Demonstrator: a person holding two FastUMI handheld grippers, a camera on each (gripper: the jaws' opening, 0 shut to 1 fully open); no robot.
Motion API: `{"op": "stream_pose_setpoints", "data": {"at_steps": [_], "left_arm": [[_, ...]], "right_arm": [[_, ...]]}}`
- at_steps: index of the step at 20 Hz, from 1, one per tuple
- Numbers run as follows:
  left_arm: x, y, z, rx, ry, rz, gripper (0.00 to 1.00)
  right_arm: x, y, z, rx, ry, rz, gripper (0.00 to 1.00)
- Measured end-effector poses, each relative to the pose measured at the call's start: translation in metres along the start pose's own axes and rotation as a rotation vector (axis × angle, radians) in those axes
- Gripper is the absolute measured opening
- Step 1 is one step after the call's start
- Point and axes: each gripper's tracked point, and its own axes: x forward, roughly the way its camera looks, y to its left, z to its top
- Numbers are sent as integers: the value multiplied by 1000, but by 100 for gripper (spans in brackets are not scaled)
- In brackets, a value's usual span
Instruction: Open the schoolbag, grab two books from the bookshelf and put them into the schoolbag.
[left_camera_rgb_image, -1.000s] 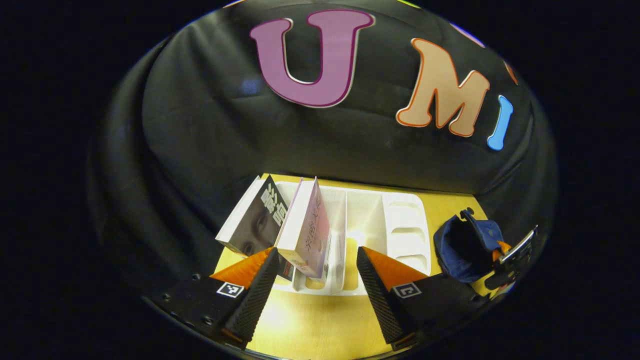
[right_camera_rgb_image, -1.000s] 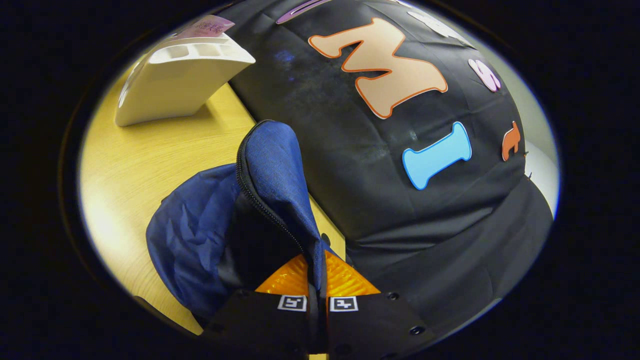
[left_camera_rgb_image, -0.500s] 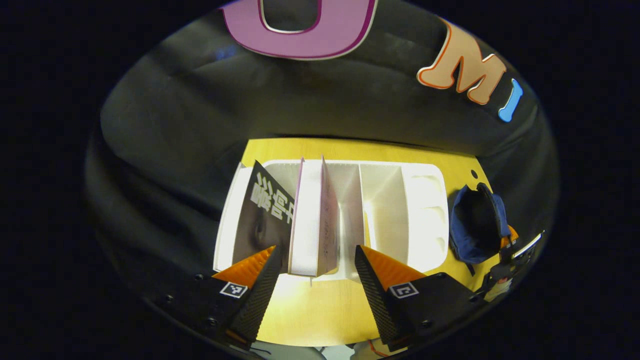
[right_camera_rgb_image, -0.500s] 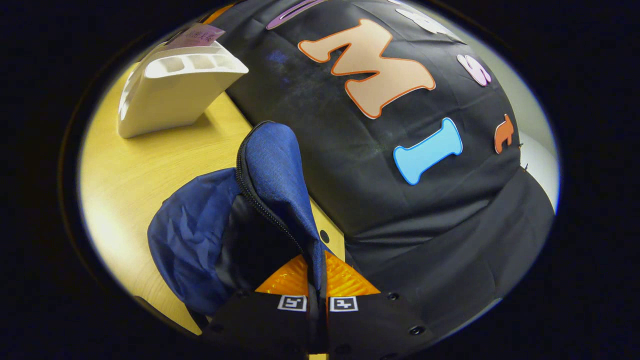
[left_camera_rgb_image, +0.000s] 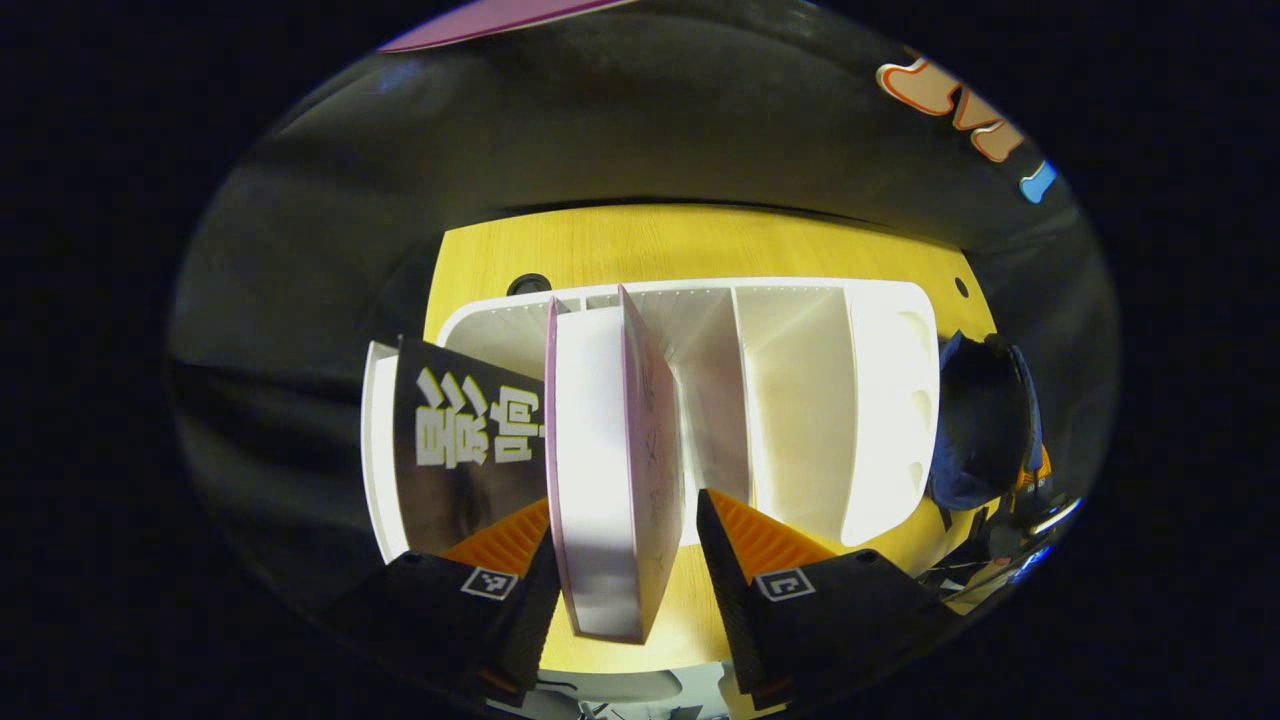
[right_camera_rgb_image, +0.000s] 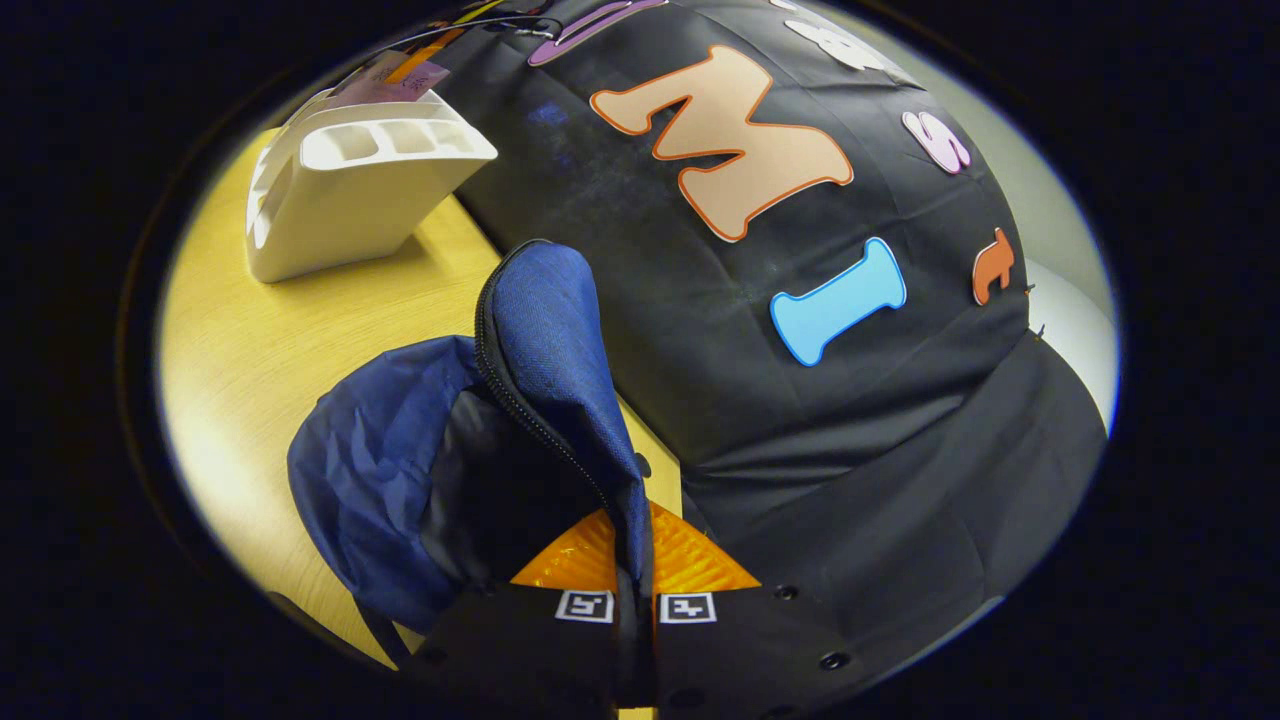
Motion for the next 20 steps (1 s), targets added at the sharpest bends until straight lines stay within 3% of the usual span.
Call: {"op": "stream_pose_setpoints", "data": {"at_steps": [2,3,4,5,6,8,10,11,14,15,16,20], "left_arm": [[6,-6,3,0,15,-15,68],[11,-7,5,-1,23,-19,62],[10,-4,3,-1,42,0,58],[8,-7,3,3,42,-7,48],[12,-13,4,3,50,-34,47],[11,-17,3,3,61,-36,39],[10,-18,3,-1,65,-29,37],[10,-18,2,-3,66,-28,37],[8,-20,0,-21,70,-25,36],[6,-22,0,-22,67,-24,36],[2,-21,0,-23,66,-17,36],[-22,-18,-7,-24,70,40,36]], "right_arm": [[-5,1,-1,-8,1,3,0],[-6,3,-1,-13,3,4,5],[-7,3,0,-17,4,3,0],[-8,3,-1,-18,5,2,3],[-9,4,-1,-17,6,2,5],[-8,3,-1,-15,9,0,0],[-7,3,0,-14,11,-2,5],[-6,2,-1,-15,11,-2,0],[-9,2,0,-21,11,-1,0],[-9,3,-2,-23,11,-1,5],[-10,3,-2,-24,11,-1,1],[-9,0,-3,-18,9,-2,5]]}}
